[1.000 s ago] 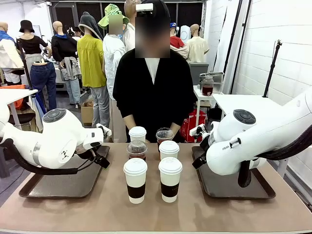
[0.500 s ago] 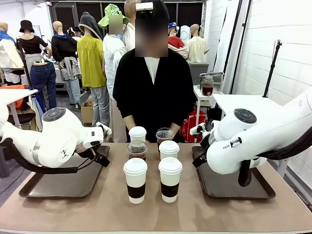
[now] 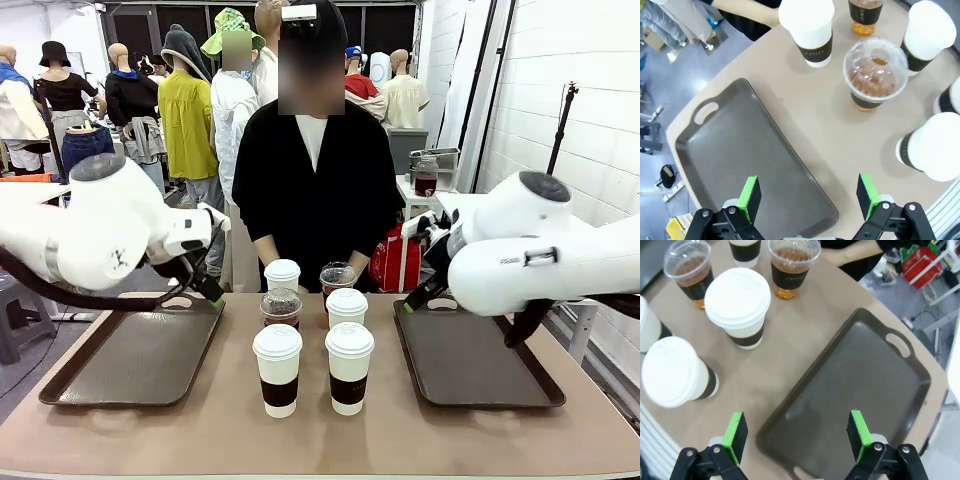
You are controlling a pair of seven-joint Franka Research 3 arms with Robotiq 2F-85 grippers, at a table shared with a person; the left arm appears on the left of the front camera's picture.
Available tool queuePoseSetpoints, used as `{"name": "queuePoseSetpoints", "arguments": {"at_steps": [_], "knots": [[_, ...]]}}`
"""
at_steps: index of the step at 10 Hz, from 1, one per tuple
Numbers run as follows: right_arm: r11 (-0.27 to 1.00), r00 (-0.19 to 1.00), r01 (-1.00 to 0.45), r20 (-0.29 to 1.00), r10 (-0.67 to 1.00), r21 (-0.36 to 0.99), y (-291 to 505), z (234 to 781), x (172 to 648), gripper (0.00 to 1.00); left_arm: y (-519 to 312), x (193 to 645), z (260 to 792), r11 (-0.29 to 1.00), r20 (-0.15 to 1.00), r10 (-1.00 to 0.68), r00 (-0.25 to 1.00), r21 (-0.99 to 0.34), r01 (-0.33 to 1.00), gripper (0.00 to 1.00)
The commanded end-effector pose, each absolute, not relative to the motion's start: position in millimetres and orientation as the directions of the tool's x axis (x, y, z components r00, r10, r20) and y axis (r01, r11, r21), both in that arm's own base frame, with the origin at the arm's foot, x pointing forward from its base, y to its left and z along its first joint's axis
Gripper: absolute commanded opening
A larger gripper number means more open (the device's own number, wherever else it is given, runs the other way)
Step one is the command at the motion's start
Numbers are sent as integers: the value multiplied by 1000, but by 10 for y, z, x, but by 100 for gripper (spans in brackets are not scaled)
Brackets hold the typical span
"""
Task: Distribute the coffee onto the tray.
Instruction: Pick up one iced Americano and place it on the right Handle tray.
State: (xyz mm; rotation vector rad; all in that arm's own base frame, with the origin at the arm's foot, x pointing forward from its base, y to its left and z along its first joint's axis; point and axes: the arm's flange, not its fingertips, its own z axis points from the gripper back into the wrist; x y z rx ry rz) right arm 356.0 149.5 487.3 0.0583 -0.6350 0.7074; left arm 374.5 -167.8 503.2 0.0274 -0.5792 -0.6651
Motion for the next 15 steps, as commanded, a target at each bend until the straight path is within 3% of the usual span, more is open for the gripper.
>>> {"name": "queuePoseSetpoints", "arguments": {"at_steps": [1,7,10,15], "knots": [[739,556,-643,543,630,-199,1404,5145,3465,100,-1719,3658,5244,801,481,-584,654,213,559,100],[723,527,-667,572,629,-180,1430,5323,3498,100,-1697,3646,5324,807,471,-576,668,196,557,100],[649,431,-750,647,629,-131,1199,5414,3458,100,-1522,3532,5431,685,547,-648,530,114,719,100],[474,254,-878,774,581,-68,899,5389,3584,100,-1210,3549,5409,504,690,-637,344,35,863,100]]}}
